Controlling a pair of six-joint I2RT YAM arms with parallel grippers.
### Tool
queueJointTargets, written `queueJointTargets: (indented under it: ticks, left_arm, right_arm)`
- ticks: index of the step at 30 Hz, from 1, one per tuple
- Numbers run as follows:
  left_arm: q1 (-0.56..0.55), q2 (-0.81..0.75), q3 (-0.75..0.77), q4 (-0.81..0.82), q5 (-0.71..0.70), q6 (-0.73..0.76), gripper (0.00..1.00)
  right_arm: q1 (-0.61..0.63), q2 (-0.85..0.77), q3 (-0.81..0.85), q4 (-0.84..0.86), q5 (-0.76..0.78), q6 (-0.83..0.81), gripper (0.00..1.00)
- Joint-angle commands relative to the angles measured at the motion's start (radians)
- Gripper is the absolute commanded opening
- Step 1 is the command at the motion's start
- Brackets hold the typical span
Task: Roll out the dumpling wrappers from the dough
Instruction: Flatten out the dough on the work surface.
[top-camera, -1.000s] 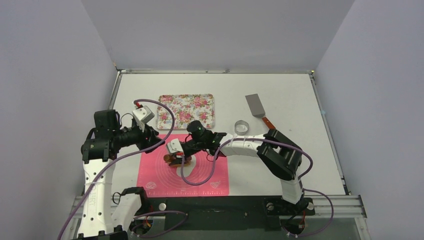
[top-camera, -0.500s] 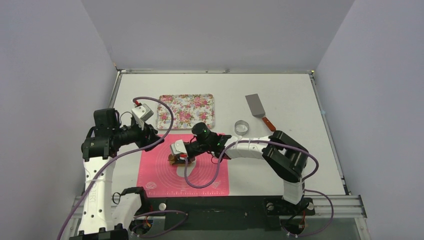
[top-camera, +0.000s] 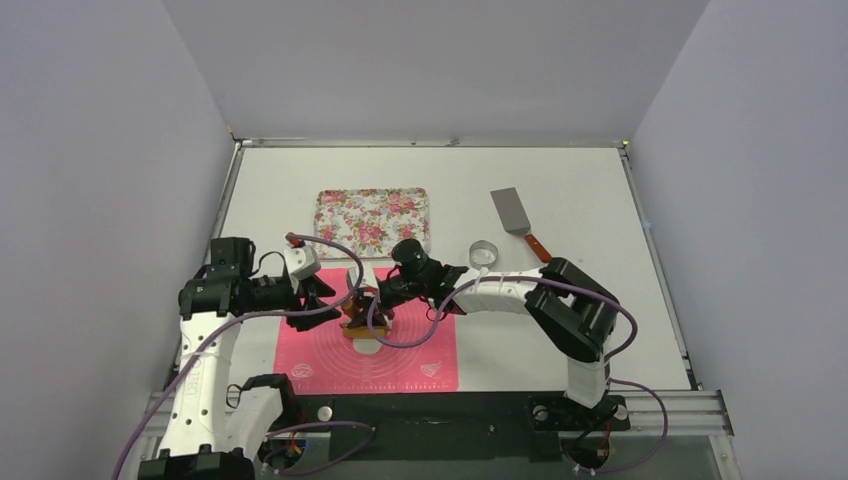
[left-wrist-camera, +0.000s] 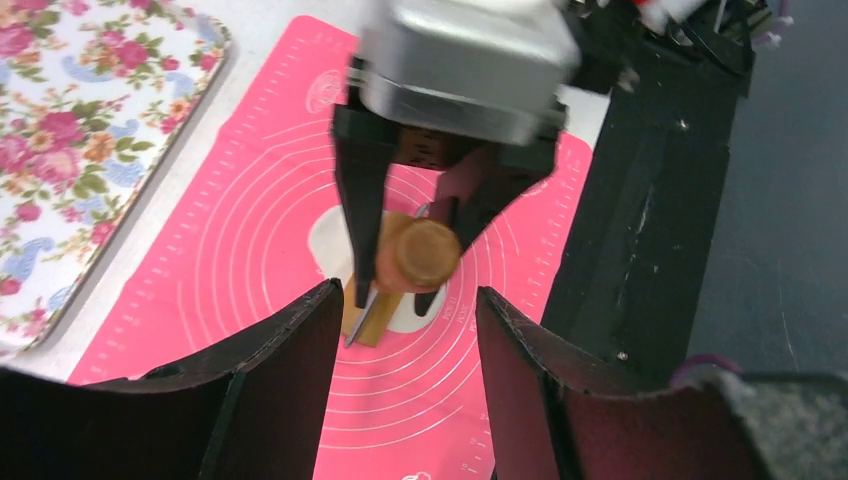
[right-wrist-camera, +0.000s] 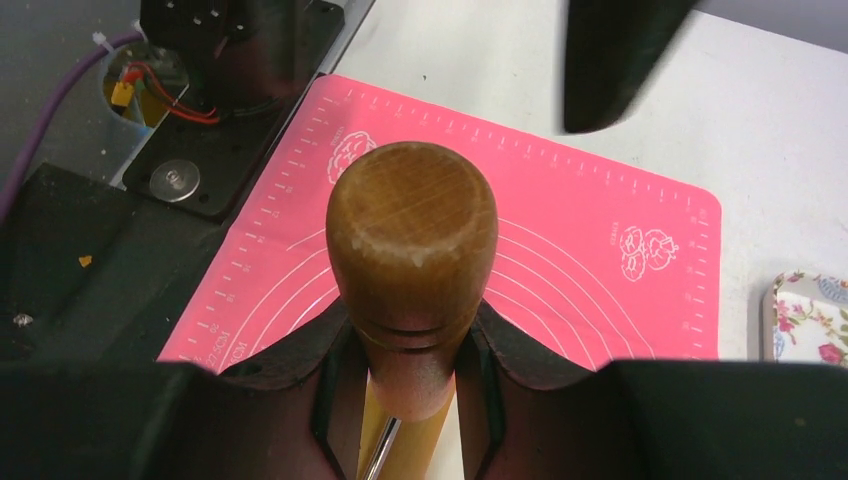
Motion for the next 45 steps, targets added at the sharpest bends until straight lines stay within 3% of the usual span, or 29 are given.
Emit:
queueJointTargets:
  ticks: [1,10,17,21,25,30,32,33,35,41,44,45]
  left_arm:
    - [-0.034,0.004,-0.042,-0.037,0.116,0.205,0.50]
    - [-0.160,0.042,-0.125,0.342,0.037,-0.057,0.49]
    - [-0.187,0.094,-0.139,0.412,0.045,-0.051,0.50]
    - [-0.273,0.115,-0.150,0.441,0.016,-0.084,0.49]
    - [-0.293,0.127,-0.150,0.397,-0.004,-0.031,0.47]
    - [-0.293,0.126,-0.131,0.254,0.034,0.096,0.36]
    - [-0.294,0.125,-0.128,0.238,0.038,0.099,0.26]
    - [-0.293,0.124,-0.126,0.233,0.036,0.097,0.14]
    - [-0.294,0.123,-0.124,0.225,0.023,0.098,0.00]
    - [-0.294,0.111,-0.121,0.329,-0.086,-0.050,0.00]
    - [-0.294,0.097,-0.125,0.381,-0.161,-0.163,0.00]
    - [-0.294,0.092,-0.124,0.391,-0.166,-0.189,0.00]
  right_arm:
    - [-0.021,0.058,-0.013,0.084,-0.048,0.172,0.00]
    - [-0.027,0.083,-0.032,0.203,-0.037,0.249,0.00]
    - [-0.024,0.084,-0.042,0.214,-0.023,0.251,0.00]
    - [-0.024,0.077,-0.041,0.195,-0.020,0.236,0.00]
    - [-0.024,0.065,-0.030,0.139,-0.013,0.190,0.00]
    - [-0.025,0.068,-0.026,0.126,-0.015,0.175,0.00]
    - [-0.025,0.072,-0.024,0.124,-0.015,0.177,0.00]
    - [-0.025,0.072,-0.024,0.123,-0.015,0.177,0.00]
    - [-0.024,0.070,-0.026,0.122,-0.012,0.177,0.00]
    - [-0.022,0.070,-0.023,0.116,0.073,0.182,0.00]
    - [-0.015,0.057,-0.041,0.142,0.123,0.196,0.25]
    - [-0.011,0.053,-0.046,0.150,0.141,0.207,0.29]
